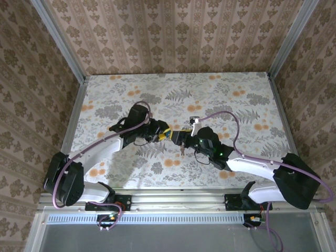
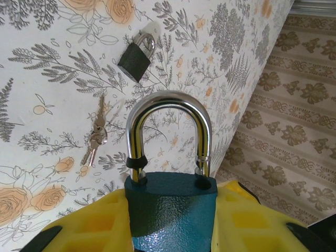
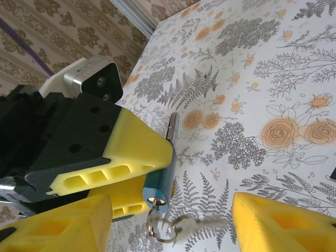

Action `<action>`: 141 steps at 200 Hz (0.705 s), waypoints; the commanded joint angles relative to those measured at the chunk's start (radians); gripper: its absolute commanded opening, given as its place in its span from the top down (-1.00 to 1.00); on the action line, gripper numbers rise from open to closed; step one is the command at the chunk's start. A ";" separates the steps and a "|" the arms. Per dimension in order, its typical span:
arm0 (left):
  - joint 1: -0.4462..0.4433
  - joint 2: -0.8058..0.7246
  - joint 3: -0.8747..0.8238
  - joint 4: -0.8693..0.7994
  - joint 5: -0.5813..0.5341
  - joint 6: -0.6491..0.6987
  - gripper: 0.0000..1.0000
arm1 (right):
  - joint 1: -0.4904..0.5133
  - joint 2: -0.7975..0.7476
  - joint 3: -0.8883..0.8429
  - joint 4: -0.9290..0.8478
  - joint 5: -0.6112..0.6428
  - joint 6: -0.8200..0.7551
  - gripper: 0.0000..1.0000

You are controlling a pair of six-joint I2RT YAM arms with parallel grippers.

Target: Unlock with the key

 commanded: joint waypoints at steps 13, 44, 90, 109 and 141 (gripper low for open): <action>-0.019 0.012 0.015 0.067 0.025 -0.037 0.56 | 0.013 0.052 0.031 0.067 0.028 -0.032 -0.22; -0.030 0.016 0.029 0.069 0.026 -0.037 0.55 | 0.017 0.080 0.041 0.100 0.023 -0.024 -0.16; -0.049 0.026 0.036 0.093 0.033 -0.055 0.54 | 0.017 0.119 0.058 0.129 0.025 -0.030 -0.05; -0.052 0.033 0.026 0.136 0.044 -0.082 0.53 | 0.017 0.131 0.071 0.127 0.017 -0.029 -0.05; -0.058 0.037 0.039 0.138 0.049 -0.078 0.52 | 0.017 0.138 0.076 0.139 0.013 -0.038 0.34</action>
